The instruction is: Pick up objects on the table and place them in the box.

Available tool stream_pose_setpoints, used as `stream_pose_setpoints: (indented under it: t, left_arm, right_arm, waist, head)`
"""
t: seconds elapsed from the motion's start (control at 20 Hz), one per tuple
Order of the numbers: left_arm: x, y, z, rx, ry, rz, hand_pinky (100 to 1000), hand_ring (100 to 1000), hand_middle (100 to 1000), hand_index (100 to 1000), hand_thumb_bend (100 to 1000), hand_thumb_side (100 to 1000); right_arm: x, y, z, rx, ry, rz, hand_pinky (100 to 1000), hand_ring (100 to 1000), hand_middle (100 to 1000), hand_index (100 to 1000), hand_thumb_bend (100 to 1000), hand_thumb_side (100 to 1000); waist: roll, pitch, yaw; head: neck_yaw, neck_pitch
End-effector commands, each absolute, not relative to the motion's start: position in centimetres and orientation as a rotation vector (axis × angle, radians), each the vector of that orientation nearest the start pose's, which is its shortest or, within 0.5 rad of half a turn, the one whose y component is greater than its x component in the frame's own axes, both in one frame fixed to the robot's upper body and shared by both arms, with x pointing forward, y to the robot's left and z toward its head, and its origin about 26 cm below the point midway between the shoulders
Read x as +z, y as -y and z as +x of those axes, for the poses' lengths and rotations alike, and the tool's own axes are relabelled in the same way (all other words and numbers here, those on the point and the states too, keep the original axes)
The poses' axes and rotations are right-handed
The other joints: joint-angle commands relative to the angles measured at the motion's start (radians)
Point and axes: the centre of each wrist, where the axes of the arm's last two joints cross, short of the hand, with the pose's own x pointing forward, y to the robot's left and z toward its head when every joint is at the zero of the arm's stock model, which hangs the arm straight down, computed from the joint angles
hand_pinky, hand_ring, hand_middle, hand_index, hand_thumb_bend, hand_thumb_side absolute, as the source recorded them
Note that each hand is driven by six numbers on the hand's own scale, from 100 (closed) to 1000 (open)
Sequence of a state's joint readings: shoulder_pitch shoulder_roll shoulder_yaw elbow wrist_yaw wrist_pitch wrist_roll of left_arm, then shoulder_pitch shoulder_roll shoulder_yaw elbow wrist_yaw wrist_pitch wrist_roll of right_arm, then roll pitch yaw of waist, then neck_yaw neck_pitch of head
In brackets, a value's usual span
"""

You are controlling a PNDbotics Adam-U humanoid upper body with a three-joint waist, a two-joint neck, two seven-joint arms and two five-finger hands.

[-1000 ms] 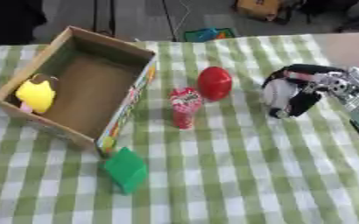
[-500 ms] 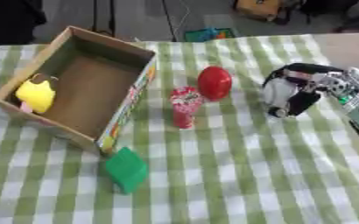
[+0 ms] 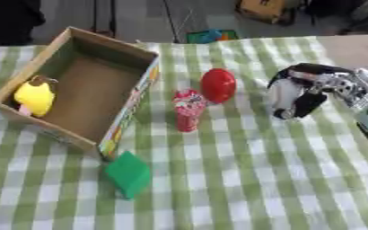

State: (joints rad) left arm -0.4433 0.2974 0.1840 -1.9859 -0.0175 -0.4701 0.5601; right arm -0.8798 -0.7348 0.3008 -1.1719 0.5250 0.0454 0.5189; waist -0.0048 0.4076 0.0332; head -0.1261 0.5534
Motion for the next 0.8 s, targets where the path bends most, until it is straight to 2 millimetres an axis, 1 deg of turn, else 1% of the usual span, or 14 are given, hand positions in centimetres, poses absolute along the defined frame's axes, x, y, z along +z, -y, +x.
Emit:
stream_pose_setpoints:
  t: [0.05,0.45,0.65,0.8]
  left_arm:
    - [25.7,-29.1,30.5,-0.527,-3.203,-0.410,725,585,655,705,100,1000]
    - [25.7,-29.1,30.5,-0.521,-3.206,-0.409,725,586,654,705,100,1000]
    - [25.7,-29.1,30.5,-0.514,-3.208,-0.407,724,586,654,704,100,1000]
    - [25.7,-29.1,30.5,-0.507,-3.212,-0.407,724,586,653,705,100,1000]
  right_arm:
    - [27.8,33.3,43.3,1.384,1.327,-0.846,100,477,550,551,100,100]
    - [29.1,32.9,42.8,1.390,1.346,-0.832,100,467,537,538,100,100]
    - [30.3,32.5,42.5,1.389,1.371,-0.831,100,461,532,532,100,100]
    - [31.6,31.7,42.3,1.406,1.396,-0.841,100,458,529,528,100,100]
  waist:
    - [-0.004,-0.035,-0.003]
    - [-0.013,-0.050,-0.009]
    - [-0.017,-0.058,-0.009]
    - [-0.022,-0.064,-0.008]
  head:
    - [0.004,0.007]
    - [0.011,0.014]
    - [0.013,0.017]
    - [0.012,0.022]
